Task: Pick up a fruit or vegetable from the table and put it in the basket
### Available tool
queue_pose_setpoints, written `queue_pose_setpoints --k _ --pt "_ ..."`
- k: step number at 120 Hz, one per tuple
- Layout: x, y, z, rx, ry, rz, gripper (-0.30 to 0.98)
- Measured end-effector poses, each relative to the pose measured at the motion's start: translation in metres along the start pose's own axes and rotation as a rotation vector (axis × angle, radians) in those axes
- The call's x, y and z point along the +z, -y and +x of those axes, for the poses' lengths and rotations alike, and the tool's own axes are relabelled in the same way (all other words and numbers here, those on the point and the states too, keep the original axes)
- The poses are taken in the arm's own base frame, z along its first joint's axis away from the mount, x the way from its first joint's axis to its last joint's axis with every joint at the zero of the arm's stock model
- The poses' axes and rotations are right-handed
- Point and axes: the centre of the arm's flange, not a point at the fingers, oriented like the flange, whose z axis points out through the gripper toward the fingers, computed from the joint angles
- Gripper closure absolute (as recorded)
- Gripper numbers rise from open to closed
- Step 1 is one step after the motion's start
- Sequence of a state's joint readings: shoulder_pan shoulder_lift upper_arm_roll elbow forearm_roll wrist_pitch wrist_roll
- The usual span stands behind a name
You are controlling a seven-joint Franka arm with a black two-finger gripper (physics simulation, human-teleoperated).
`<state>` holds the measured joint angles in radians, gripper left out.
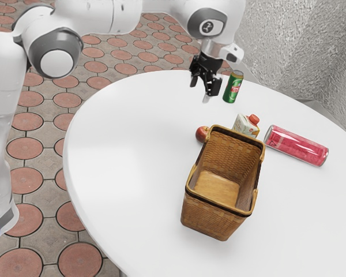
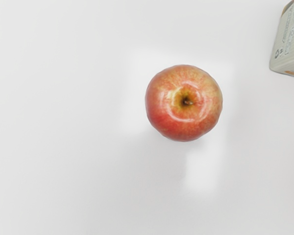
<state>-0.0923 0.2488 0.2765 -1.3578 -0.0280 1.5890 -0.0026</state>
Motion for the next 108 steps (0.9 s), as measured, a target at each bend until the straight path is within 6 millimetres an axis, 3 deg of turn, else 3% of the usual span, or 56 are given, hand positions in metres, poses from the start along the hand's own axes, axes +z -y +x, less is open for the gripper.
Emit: queue_pose_setpoints --k 35,76,96,108 --pt "0.048 -0.009 0.024 0.000 0.028 -0.009 0.00" --pt "0.073 -0.033 0.039 0.027 0.006 -0.028 0.00" --pt "0.085 -0.021 0.045 0.006 0.007 -0.030 0.00" --pt "0.091 -0.024 0.049 0.006 0.004 -0.036 0.00"
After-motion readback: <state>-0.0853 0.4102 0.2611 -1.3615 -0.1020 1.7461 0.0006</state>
